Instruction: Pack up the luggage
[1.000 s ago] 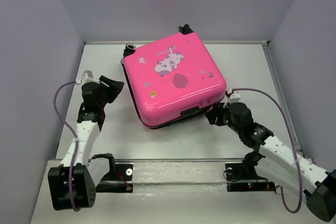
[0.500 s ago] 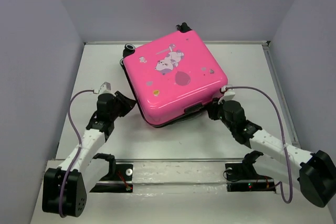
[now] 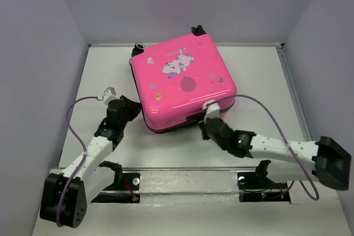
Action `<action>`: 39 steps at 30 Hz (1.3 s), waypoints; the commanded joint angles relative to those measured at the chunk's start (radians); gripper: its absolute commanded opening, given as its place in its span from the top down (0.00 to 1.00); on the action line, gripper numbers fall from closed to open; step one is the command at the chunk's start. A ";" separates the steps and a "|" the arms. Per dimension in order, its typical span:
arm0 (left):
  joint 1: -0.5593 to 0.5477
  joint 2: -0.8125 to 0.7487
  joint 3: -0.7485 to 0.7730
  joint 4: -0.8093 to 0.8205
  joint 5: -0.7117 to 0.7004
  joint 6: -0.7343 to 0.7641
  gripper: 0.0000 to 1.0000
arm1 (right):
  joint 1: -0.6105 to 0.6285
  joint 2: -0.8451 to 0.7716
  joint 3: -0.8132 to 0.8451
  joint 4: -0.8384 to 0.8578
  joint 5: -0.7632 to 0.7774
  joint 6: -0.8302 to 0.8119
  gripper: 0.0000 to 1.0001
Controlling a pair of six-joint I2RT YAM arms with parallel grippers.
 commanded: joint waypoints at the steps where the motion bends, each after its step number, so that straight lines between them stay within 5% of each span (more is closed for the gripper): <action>1: -0.166 0.020 0.038 0.153 0.240 -0.126 0.64 | 0.392 0.198 0.194 -0.005 -0.178 0.224 0.93; 6: -0.183 0.017 0.049 0.172 0.236 -0.150 0.65 | 0.485 0.408 0.385 0.029 -0.105 0.171 0.93; 13: -0.193 -0.009 0.009 0.178 0.220 -0.166 0.66 | 0.426 0.347 0.401 0.031 -0.069 0.097 0.93; 20: -0.195 -0.014 0.052 0.088 0.159 -0.061 0.69 | 0.426 0.494 0.435 0.270 -0.230 -0.007 0.93; 25: -0.158 0.032 0.119 0.052 0.133 0.004 0.55 | 0.426 0.499 0.450 0.301 -0.345 -0.037 0.92; 27: -0.131 0.060 0.179 0.040 0.138 0.024 0.47 | 0.426 0.438 0.432 0.197 -0.361 -0.009 0.69; 28: -0.103 0.080 0.200 0.034 0.138 0.043 0.42 | 0.426 0.368 0.424 0.152 -0.362 0.028 0.29; 30: -0.074 0.091 0.225 0.028 0.151 0.047 0.38 | 0.426 0.276 0.413 0.053 -0.336 0.065 0.05; 35: -0.031 0.074 0.173 0.081 0.180 0.013 0.36 | 0.336 0.039 0.461 -0.185 -0.293 0.079 0.00; 39: -0.031 0.066 0.154 0.089 0.203 0.010 0.36 | 0.044 -0.041 0.527 -0.268 -0.228 0.068 0.00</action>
